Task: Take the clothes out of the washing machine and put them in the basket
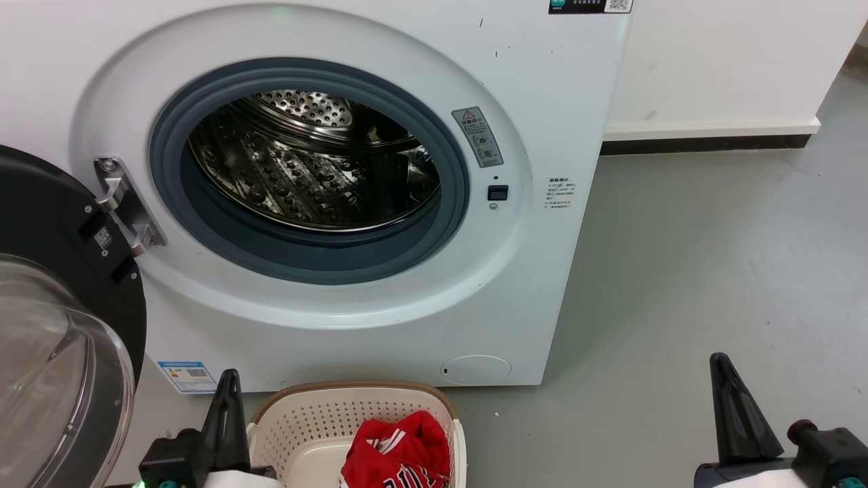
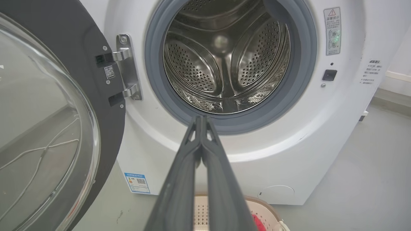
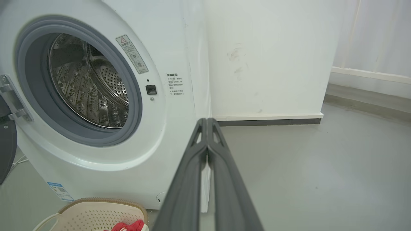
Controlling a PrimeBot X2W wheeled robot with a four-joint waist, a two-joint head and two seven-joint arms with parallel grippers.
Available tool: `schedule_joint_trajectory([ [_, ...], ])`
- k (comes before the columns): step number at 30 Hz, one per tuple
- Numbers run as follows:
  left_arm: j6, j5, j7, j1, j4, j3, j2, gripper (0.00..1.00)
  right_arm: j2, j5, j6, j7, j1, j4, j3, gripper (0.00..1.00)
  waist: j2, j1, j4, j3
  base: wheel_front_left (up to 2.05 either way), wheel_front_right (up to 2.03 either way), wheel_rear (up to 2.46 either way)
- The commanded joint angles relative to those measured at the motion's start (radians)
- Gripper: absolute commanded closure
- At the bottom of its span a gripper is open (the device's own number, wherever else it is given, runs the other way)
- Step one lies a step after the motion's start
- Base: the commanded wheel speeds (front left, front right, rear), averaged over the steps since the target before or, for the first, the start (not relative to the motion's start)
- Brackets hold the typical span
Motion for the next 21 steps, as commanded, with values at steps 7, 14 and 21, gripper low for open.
schedule_joint_trajectory([
  [7,-0.021,-0.191,0.044,-0.039,0.011,0.015,0.001,1.0,-0.013,0.204,0.0,0.032,-0.038,0.014,0.005,1.0,0.0,0.0,0.002,0.002,0.0,0.0,0.0],
  [14,-0.034,-0.326,0.074,-0.056,0.024,0.02,0.001,1.0,-0.021,0.345,0.0,0.057,-0.061,0.037,0.007,1.0,0.0,0.0,0.004,0.003,0.0,0.0,0.0],
  [21,-0.045,-0.434,0.098,-0.07,0.037,0.026,0.001,1.0,-0.026,0.456,0.0,0.077,-0.079,0.054,0.008,1.0,0.0,0.0,0.005,0.005,0.0,0.0,0.0],
])
